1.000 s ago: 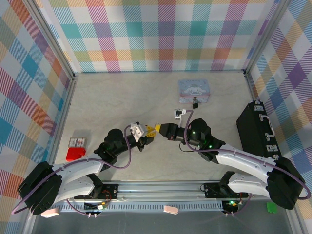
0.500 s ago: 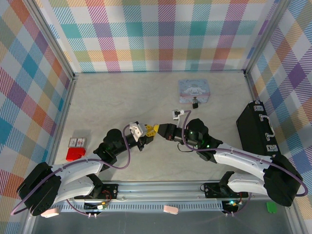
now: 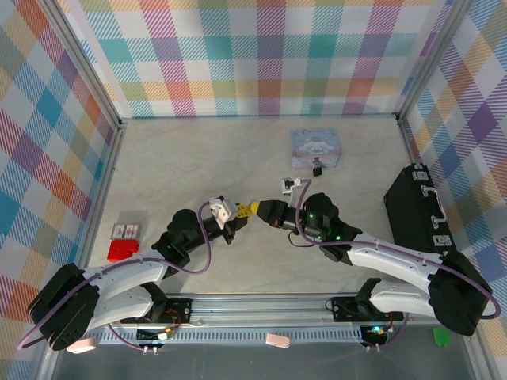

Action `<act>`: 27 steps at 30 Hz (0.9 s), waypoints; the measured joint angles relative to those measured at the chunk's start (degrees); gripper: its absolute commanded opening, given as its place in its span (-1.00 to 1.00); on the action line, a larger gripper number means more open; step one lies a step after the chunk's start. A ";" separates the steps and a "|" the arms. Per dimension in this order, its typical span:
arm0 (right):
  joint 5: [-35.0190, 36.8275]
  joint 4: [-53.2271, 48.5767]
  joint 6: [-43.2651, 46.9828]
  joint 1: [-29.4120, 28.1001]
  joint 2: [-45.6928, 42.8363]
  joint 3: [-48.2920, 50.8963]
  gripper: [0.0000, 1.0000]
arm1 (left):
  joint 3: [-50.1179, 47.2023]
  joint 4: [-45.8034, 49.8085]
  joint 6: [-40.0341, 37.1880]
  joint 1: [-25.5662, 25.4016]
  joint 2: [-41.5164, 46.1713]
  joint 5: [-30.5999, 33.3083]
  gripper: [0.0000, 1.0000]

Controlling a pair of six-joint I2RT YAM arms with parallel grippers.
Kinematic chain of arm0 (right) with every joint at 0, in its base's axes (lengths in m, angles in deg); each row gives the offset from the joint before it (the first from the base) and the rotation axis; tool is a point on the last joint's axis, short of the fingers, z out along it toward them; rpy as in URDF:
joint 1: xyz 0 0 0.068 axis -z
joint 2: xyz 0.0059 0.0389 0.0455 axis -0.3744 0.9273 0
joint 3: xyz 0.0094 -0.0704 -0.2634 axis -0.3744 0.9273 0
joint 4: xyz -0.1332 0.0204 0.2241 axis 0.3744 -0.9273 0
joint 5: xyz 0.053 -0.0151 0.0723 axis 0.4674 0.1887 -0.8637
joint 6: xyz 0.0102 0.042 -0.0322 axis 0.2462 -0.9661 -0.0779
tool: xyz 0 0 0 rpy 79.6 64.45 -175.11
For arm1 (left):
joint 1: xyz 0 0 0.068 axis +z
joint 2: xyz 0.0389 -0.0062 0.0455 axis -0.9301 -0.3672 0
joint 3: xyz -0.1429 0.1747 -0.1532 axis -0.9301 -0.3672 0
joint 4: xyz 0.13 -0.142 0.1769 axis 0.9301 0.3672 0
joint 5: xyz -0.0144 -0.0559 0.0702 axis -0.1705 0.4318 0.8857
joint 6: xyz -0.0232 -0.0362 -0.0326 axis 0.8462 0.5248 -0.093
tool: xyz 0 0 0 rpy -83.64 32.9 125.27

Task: Unlock the padlock with the key

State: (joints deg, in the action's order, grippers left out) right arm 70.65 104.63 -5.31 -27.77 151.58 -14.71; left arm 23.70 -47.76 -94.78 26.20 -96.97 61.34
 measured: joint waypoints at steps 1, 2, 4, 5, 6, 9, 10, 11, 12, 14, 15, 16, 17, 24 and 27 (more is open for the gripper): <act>0.20 0.00 -0.11 0.00 0.00 0.11 -1.00 | 0.15 0.50 -0.04 0.00 0.00 0.02 -0.97; 0.37 0.00 -0.22 0.00 0.00 0.20 -1.00 | 0.39 1.05 -0.11 0.00 0.00 0.04 -0.98; 0.74 -0.09 -0.31 0.00 0.00 0.28 -1.00 | 0.66 1.51 -0.35 0.00 0.02 0.24 -1.00; 0.94 -0.13 -0.37 0.00 -0.09 0.28 -1.00 | 0.76 1.92 -0.57 0.00 0.07 0.44 -1.00; 1.14 -0.37 -0.37 0.00 -0.24 0.28 -1.00 | 0.87 2.45 -0.76 0.00 0.15 0.68 -1.00; 2.58 -2.60 -0.39 -0.11 -1.33 0.28 -0.28 | 1.88 5.20 -1.86 -0.02 0.63 1.70 -1.00; 3.41 -3.89 -0.17 -0.09 -1.95 0.28 -0.04 | 2.60 6.71 -2.51 -0.04 0.83 2.29 -1.00; 4.33 -5.86 0.09 -0.09 -2.73 0.15 0.13 | 3.28 8.13 -3.17 -0.04 0.94 3.23 -1.00; 5.31 -8.11 0.42 -0.09 -3.58 -0.11 0.22 | 3.93 9.57 -4.02 -0.11 1.03 4.09 -1.00; 8.13 -15.39 1.75 -0.09 -5.70 -1.55 0.24 | 5.22 12.61 -5.99 -0.17 1.16 5.95 -1.00; 9.25 -18.36 2.34 0.04 -6.47 -2.47 0.24 | 5.88 14.25 -7.06 -0.26 1.20 6.86 -1.00; 10.47 -21.77 2.95 0.39 -7.37 -3.72 0.24 | 6.82 16.17 -8.24 -0.33 1.14 7.89 -1.00; 11.52 -24.76 3.54 0.90 -8.26 -4.92 0.24 | 7.91 18.05 -9.38 -0.35 0.92 8.79 -1.00; 11.50 -37.88 3.72 10.08 -13.07 -6.73 0.17 | 22.53 32.70 -19.67 -2.47 -9.20 16.98 -1.00; 9.31 -40.41 1.38 16.02 -15.37 -3.98 0.15 | 31.19 40.68 -25.99 -4.92 -15.93 21.68 -1.00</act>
State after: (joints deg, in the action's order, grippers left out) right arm 79.96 64.21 -3.94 -11.75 136.22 -18.69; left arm 54.89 -7.08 -120.77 21.28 -112.90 83.03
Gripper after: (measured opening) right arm 0.582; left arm 0.048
